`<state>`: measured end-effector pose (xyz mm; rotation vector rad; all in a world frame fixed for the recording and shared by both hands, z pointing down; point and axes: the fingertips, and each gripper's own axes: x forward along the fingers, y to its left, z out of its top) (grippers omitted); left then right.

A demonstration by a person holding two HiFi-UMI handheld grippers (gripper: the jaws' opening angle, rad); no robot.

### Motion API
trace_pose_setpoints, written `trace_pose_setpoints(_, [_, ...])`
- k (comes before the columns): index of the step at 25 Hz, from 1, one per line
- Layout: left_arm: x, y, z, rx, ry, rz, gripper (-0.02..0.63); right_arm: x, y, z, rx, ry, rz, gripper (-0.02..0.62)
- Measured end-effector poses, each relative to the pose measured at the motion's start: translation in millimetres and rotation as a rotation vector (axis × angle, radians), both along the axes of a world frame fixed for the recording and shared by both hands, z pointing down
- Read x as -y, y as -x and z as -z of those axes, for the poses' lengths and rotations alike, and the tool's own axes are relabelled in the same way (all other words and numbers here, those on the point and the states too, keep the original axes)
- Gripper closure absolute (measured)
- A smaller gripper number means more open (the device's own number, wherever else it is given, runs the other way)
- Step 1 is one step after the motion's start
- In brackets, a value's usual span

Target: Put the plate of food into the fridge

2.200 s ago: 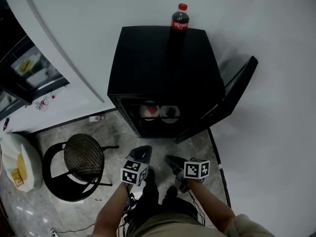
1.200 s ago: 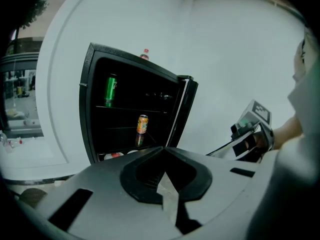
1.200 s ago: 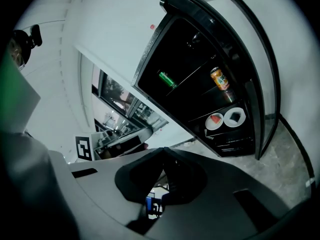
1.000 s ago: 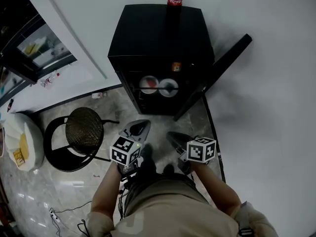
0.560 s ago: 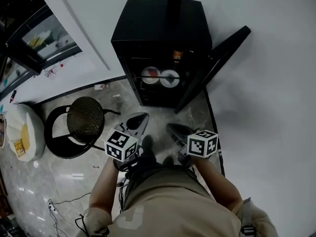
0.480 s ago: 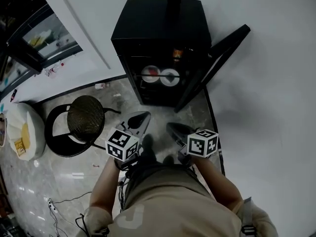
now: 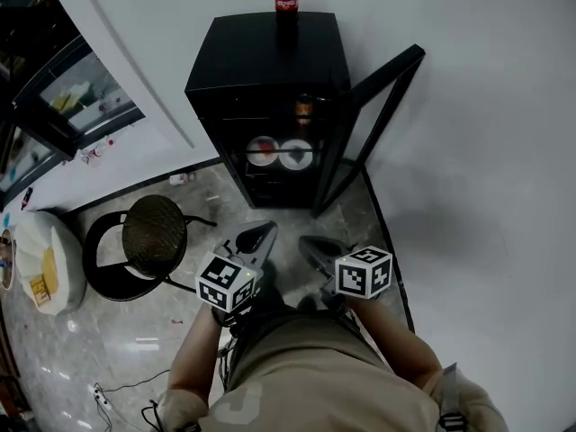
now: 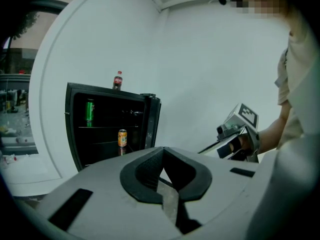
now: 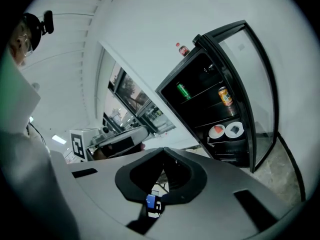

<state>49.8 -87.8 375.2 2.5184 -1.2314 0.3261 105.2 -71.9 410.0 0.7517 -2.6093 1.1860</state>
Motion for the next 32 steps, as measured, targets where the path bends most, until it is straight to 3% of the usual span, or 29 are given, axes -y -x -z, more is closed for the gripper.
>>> trace_pose_setpoints(12, [-24,-24,11,0.011,-0.017,-0.003,0.595,-24,-23,3,-0.022,-0.033,0.007,0.574])
trace_pose_setpoints(26, [-79,19,1,0.048,0.033,0.151,0.595,-58,7,-10,0.003,0.016,0.124,0.574])
trace_pose_setpoints(32, [-88,23,-14,0.069,0.066,0.151,0.595,-66,18,-15,0.019,0.055,0.14,0.574])
